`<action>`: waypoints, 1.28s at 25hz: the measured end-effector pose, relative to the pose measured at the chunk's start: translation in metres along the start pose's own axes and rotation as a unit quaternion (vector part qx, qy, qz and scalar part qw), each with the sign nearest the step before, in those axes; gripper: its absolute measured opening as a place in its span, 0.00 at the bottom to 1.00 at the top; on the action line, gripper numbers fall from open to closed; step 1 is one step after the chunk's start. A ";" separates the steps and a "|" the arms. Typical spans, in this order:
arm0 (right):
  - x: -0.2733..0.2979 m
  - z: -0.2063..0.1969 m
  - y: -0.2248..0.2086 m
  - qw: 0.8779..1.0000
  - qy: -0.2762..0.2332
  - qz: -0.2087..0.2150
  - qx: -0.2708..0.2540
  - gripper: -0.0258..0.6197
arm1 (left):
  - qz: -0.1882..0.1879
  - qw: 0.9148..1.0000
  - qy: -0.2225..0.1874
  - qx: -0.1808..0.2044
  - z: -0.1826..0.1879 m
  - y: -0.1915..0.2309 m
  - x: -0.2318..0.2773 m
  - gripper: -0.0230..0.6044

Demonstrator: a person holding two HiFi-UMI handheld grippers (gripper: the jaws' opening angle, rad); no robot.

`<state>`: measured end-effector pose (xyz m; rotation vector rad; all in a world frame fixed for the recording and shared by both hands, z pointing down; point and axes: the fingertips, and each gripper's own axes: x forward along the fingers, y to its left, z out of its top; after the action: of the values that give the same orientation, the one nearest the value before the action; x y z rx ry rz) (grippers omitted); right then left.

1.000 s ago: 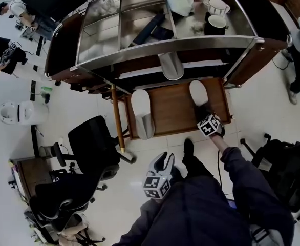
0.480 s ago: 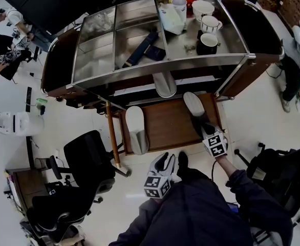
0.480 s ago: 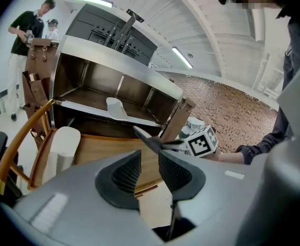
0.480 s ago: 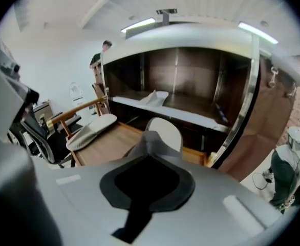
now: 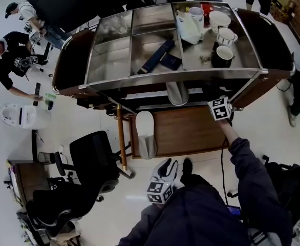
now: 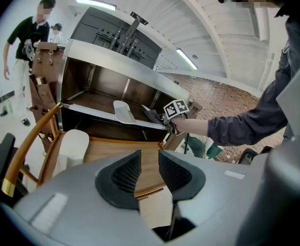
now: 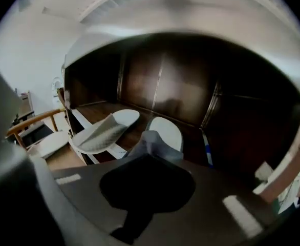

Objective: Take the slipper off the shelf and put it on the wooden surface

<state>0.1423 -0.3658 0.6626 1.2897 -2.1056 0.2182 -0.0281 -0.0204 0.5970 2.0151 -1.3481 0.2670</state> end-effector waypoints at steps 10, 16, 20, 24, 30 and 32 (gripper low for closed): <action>0.036 0.017 0.000 0.999 -0.002 -0.043 -0.016 0.12 | 0.048 0.998 -0.019 -0.027 -0.007 0.033 -0.036 0.24; -0.083 0.005 0.066 0.996 -0.072 0.005 0.044 0.11 | 0.012 1.000 -0.026 -0.012 -0.011 0.017 -0.044 0.24; -0.188 -0.027 0.158 0.990 -0.088 0.084 0.075 0.11 | -0.018 0.999 -0.027 0.009 -0.020 0.002 -0.061 0.24; -0.290 -0.066 0.259 0.979 -0.094 0.138 0.116 0.05 | -0.037 0.999 -0.027 0.017 -0.045 -0.010 -0.096 0.24; -0.379 -0.090 0.344 0.977 -0.101 0.171 0.073 0.04 | -0.051 0.998 -0.027 0.017 -0.090 -0.020 -0.155 0.24; -0.396 -0.090 0.350 0.977 -0.107 0.169 0.066 0.04 | -0.052 0.998 -0.031 0.018 -0.104 -0.022 -0.175 0.24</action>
<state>0.0064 0.1421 0.5583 1.0574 -2.5302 0.3853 -0.0651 0.1795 0.5738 2.1308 -1.2788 0.1838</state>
